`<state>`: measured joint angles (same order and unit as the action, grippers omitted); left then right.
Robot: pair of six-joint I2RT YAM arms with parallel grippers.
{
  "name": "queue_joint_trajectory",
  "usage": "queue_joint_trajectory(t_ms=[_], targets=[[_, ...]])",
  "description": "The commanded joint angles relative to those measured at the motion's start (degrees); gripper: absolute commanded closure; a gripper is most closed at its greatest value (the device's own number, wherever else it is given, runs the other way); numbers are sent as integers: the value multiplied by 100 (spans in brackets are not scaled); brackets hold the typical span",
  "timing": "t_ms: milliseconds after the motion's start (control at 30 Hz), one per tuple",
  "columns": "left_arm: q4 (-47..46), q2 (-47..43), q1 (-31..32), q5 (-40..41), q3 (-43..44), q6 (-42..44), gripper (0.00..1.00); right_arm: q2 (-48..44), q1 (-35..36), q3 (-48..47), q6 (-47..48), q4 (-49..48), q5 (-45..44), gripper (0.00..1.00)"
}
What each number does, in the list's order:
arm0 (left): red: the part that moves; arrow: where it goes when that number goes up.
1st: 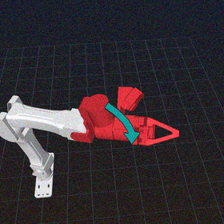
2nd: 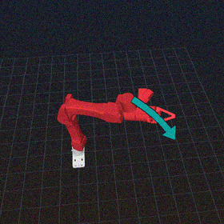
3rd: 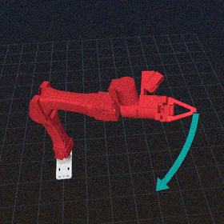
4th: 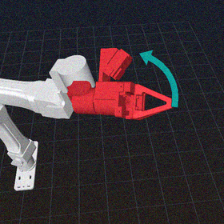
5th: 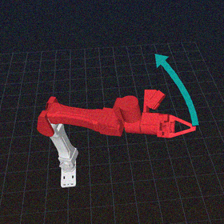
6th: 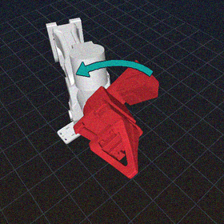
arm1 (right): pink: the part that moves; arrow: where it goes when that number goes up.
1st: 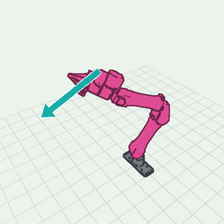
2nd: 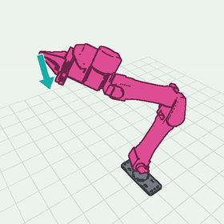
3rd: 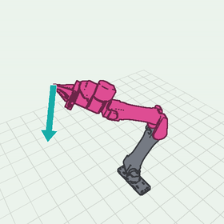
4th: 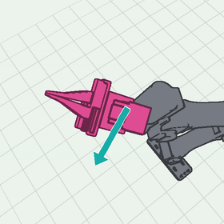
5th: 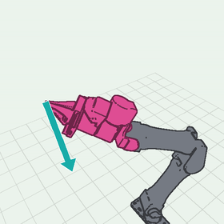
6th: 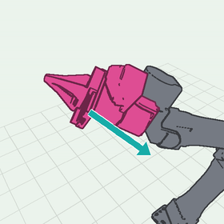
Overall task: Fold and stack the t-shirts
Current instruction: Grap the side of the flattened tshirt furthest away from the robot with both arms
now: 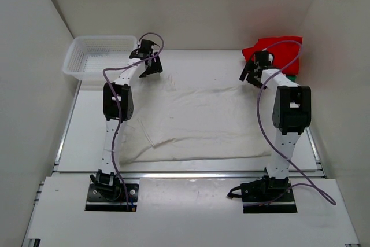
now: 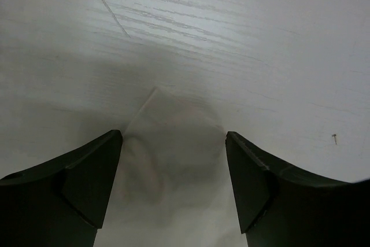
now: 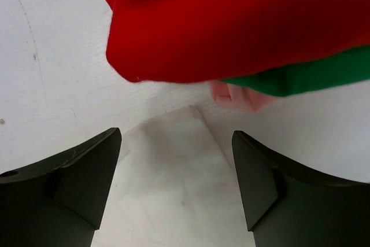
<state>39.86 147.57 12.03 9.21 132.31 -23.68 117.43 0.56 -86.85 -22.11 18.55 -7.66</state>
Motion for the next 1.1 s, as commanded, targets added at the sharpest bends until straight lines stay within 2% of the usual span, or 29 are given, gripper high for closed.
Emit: queue_joint_trajectory(t_ms=[0, 167, 367, 467, 500, 567, 600, 633, 667, 700, 767, 967, 1067], targets=[[417, -18, -96, -209, 409, -93, 16, 244, -47, -490, 101, 87, -16, 25], [901, 351, -114, -736, 928, -58, 20, 588, 23, -938, 101, 316, 19, 25], [927, 369, -52, -886, 858, -5, 23, 677, 181, -922, 145, 545, -122, 24], [945, 352, 45, -1044, 805, 39, 33, 562, 243, -624, 102, 413, -139, 30], [936, 378, 80, -1036, 753, -4, 41, 579, 243, -536, 101, 335, -130, 38], [962, 396, 80, -1149, 700, 13, 50, 553, 278, -509, 75, 387, -113, 47], [954, 396, 89, -1158, 682, 30, 63, 562, 278, -500, 84, 378, -69, 65], [936, 404, 89, -1228, 638, 48, 78, 571, 278, -500, 75, 404, -86, 76], [945, 396, 80, -1238, 621, 48, 86, 571, 287, -491, 84, 404, -34, 85], [936, 413, 71, -1264, 586, 83, 100, 571, 287, -500, 110, 387, -34, 89], [884, 404, 54, -1395, 621, 74, 100, 553, 261, -509, 162, 317, -7, 100], [699, 1, 89, -1326, 691, 241, 100, 386, 191, -421, 479, -139, 211, 100], [350, -735, 28, -1369, 26, 268, 100, 115, 85, -245, 620, -447, 475, 99]])
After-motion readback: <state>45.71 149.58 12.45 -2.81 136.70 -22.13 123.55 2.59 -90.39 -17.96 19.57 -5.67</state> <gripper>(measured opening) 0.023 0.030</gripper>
